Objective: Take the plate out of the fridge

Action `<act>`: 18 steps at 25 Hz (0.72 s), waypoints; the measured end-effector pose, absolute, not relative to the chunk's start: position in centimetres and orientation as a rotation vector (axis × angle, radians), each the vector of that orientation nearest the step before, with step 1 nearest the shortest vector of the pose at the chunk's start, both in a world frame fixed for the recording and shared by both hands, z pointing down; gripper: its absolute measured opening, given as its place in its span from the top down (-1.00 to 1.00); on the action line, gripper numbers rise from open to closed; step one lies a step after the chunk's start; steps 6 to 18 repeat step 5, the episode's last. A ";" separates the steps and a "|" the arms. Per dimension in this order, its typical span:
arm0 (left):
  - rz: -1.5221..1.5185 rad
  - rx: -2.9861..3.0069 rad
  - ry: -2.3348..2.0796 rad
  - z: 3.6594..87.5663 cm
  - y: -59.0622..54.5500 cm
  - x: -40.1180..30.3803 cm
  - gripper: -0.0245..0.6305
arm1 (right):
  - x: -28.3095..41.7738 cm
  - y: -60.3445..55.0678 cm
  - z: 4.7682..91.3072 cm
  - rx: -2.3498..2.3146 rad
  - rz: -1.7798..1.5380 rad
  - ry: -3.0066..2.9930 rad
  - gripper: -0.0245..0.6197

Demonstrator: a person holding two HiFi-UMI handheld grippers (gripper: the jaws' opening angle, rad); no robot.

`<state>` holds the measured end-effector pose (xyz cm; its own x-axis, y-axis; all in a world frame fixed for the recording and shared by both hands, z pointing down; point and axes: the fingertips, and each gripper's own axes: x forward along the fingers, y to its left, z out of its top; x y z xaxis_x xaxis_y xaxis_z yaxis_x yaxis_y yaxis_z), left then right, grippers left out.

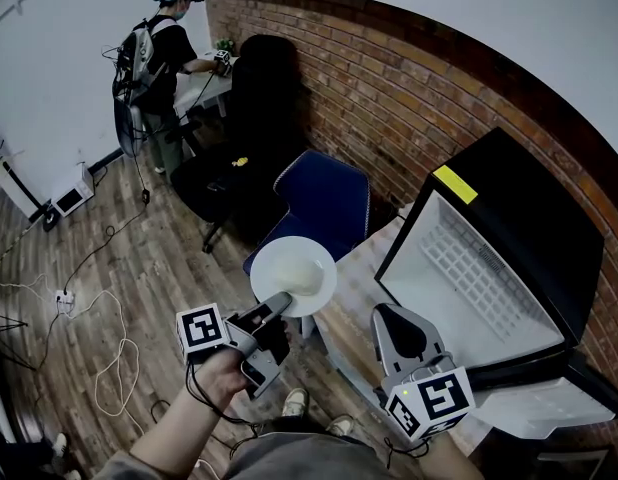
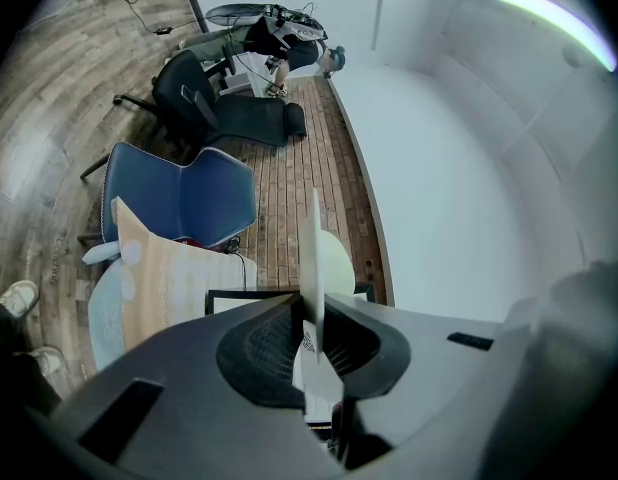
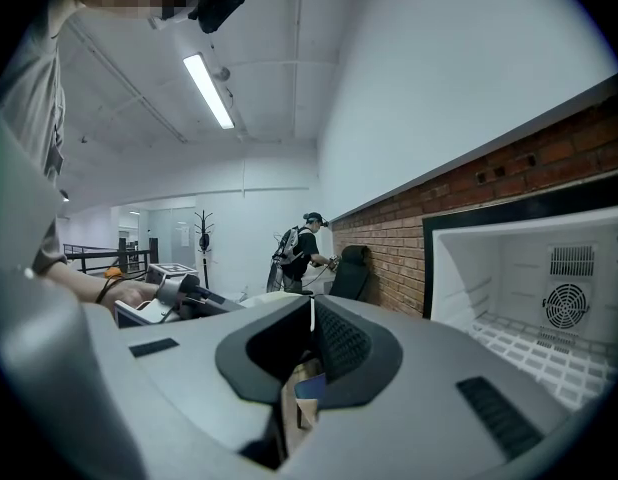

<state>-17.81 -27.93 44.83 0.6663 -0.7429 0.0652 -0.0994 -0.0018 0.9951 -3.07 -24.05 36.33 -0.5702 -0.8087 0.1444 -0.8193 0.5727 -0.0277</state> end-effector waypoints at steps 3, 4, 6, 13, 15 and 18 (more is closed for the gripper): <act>-0.578 1.514 -0.729 44.9 -27.8 -17.7 0.80 | -2.9 -23.8 36.2 1.406 0.139 -2.689 0.82; -0.575 1.513 -0.729 44.9 -27.7 -17.7 0.80 | -2.9 -23.7 36.2 1.409 0.141 -2.690 0.82; -0.572 1.512 -0.730 44.9 -27.6 -17.7 0.80 | -2.8 -23.7 36.2 1.413 0.143 -2.691 0.82; -0.572 1.512 -0.730 44.9 -27.6 -17.7 0.80 | -2.8 -23.7 36.2 1.413 0.143 -2.691 0.82; -0.572 1.512 -0.730 44.9 -27.6 -17.7 0.80 | -2.8 -23.7 36.2 1.413 0.143 -2.691 0.82; -0.572 1.512 -0.730 44.9 -27.6 -17.7 0.80 | -2.8 -23.7 36.2 1.413 0.143 -2.691 0.82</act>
